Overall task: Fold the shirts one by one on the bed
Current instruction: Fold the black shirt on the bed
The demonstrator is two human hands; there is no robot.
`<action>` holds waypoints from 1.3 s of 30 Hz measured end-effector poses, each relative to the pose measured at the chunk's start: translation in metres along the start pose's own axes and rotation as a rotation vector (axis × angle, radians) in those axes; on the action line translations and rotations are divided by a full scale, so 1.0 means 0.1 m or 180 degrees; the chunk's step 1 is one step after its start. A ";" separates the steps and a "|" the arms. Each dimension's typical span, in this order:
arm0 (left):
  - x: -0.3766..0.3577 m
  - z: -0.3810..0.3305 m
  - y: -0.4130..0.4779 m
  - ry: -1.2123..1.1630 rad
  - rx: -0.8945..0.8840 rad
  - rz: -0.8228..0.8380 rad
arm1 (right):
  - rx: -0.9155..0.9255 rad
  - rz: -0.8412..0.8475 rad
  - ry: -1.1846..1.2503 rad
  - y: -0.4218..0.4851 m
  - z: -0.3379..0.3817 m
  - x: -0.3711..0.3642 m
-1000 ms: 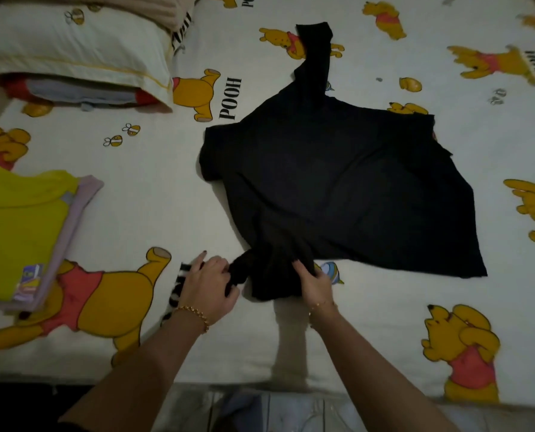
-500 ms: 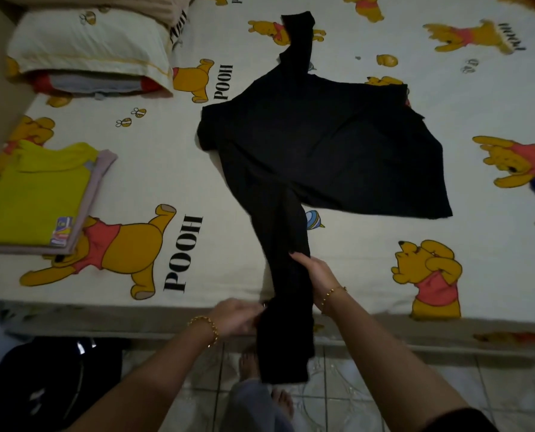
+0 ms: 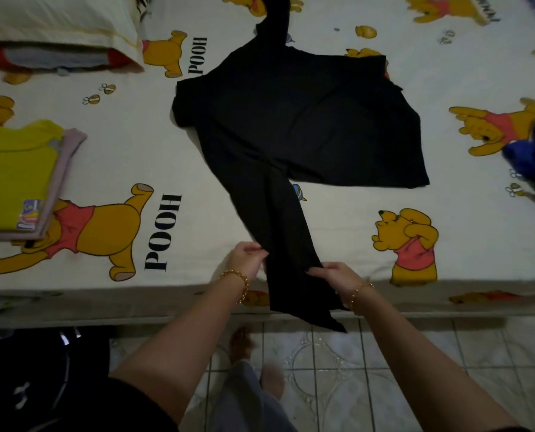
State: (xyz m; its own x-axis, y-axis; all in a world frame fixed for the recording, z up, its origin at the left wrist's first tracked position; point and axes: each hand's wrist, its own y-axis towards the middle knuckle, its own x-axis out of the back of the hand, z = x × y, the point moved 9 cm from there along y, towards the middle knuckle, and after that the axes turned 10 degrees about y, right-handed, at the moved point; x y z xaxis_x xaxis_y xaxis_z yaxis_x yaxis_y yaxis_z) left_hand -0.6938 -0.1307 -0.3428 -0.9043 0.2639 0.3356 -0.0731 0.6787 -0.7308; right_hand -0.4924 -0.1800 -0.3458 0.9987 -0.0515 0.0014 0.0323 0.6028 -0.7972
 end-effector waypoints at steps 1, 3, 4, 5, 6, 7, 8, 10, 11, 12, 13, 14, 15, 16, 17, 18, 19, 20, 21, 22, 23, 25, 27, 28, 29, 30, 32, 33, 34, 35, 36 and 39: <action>0.01 -0.01 -0.02 -0.0042 -0.0016 -0.0166 | 0.0043 -0.0078 -0.0257 0.00 -0.02 0.07; 0.01 -0.09 -0.07 0.0123 -0.0025 -0.0475 | 0.0143 -0.0206 -0.0941 -0.02 -0.06 0.19; 0.02 -0.12 -0.10 0.0276 -0.0006 -0.0678 | 0.0209 -0.0285 -0.1243 -0.03 -0.08 0.24; 0.05 -0.14 -0.11 0.0385 0.0039 -0.0900 | 0.0294 -0.0406 -0.1416 -0.04 -0.10 0.30; 0.08 -0.15 -0.11 0.0421 0.0091 -0.1124 | 0.0385 -0.0565 -0.1456 -0.05 -0.12 0.37; 0.11 -0.13 -0.10 0.0389 0.0186 -0.1315 | 0.0476 -0.0754 -0.1428 -0.06 -0.12 0.46; 0.14 -0.09 -0.06 0.0342 0.0283 -0.1427 | 0.0590 -0.0922 -0.1399 -0.08 -0.10 0.53; 0.15 -0.08 0.01 0.0406 0.0319 -0.1449 | 0.0771 -0.1113 -0.1298 -0.10 -0.07 0.63; 0.14 -0.09 0.06 0.0568 0.0253 -0.1403 | 0.0827 -0.1136 -0.1255 -0.11 -0.06 0.65; 0.12 -0.14 0.08 0.0803 0.0163 -0.1350 | 0.0852 -0.1129 -0.1258 -0.11 -0.05 0.64; 0.10 -0.17 0.11 0.0964 0.0051 -0.1292 | 0.0860 -0.1119 -0.1246 -0.11 -0.06 0.64; 0.09 -0.21 0.13 0.1006 -0.0061 -0.1275 | 0.0855 -0.1114 -0.1186 -0.10 -0.08 0.63; 0.09 -0.21 0.14 0.0912 -0.0128 -0.1269 | 0.0864 -0.1127 -0.1106 -0.10 -0.09 0.63; 0.09 -0.21 0.13 0.0722 -0.0192 -0.1268 | 0.0891 -0.1155 -0.1031 -0.10 -0.08 0.64; 0.10 -0.20 0.10 0.0515 -0.0228 -0.1291 | 0.0919 -0.1190 -0.0969 -0.10 -0.07 0.64; 0.11 -0.17 0.07 0.0405 -0.0258 -0.1320 | 0.0934 -0.1218 -0.0951 -0.11 -0.06 0.65; 0.11 -0.12 0.04 0.0396 -0.0292 -0.1302 | 0.0950 -0.1239 -0.0978 -0.12 -0.06 0.65; 0.09 -0.05 0.01 0.0429 -0.0334 -0.1232 | 0.0929 -0.1249 -0.1035 -0.13 -0.08 0.65; 0.07 0.07 0.02 0.0483 -0.0322 -0.1128 | 0.0862 -0.1251 -0.1109 -0.13 -0.13 0.65; 0.04 0.18 0.02 0.0499 -0.0248 -0.1031 | 0.0752 -0.1261 -0.1189 -0.13 -0.18 0.66; 0.04 0.32 0.02 0.0527 -0.0109 -0.0952 | 0.0635 -0.1289 -0.1256 -0.14 -0.24 0.68; 0.10 0.49 0.00 0.0624 0.0126 -0.0908 | 0.0496 -0.1357 -0.1245 -0.21 -0.26 0.74; 0.21 0.46 -0.05 0.0544 0.0227 -0.0890 | 0.0523 -0.1355 -0.1168 -0.30 -0.14 0.78; 0.25 0.40 -0.09 0.0447 0.0252 -0.0852 | 0.0563 -0.1332 -0.1161 -0.34 -0.05 0.78; 0.28 0.31 -0.11 0.0346 0.0235 -0.0808 | 0.0621 -0.1325 -0.1164 -0.37 0.06 0.79; 0.31 0.19 -0.14 0.0248 0.0169 -0.0749 | 0.0687 -0.1317 -0.1160 -0.41 0.17 0.79; 0.36 -0.08 -0.18 0.0049 0.0032 -0.0678 | 0.0832 -0.1300 -0.1149 -0.45 0.42 0.79; 0.40 -0.23 -0.20 -0.0030 -0.0035 -0.0663 | 0.0916 -0.1278 -0.1142 -0.46 0.57 0.77; 0.45 -0.37 -0.21 -0.0084 -0.0092 -0.0668 | 0.1005 -0.1257 -0.1111 -0.48 0.72 0.75; 0.51 -0.51 -0.21 -0.0103 -0.0152 -0.0686 | 0.1086 -0.1243 -0.1076 -0.49 0.87 0.72; 0.57 -0.65 -0.21 -0.0125 -0.0205 -0.0707 | 0.1143 -0.1228 -0.1036 -0.50 1.01 0.69; 0.77 -1.01 -0.17 -0.0148 -0.0352 -0.0807 | 0.1238 -0.1209 -0.1097 -0.48 1.43 0.60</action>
State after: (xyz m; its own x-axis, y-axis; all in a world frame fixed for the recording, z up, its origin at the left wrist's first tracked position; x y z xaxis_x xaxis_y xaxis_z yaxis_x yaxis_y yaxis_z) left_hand -0.7194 -0.0527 -0.2448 -0.8815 0.0463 0.4699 -0.2553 0.7904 -0.5568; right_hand -0.4287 -0.0981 -0.2205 0.8684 -0.0985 0.4860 0.3338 0.8409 -0.4260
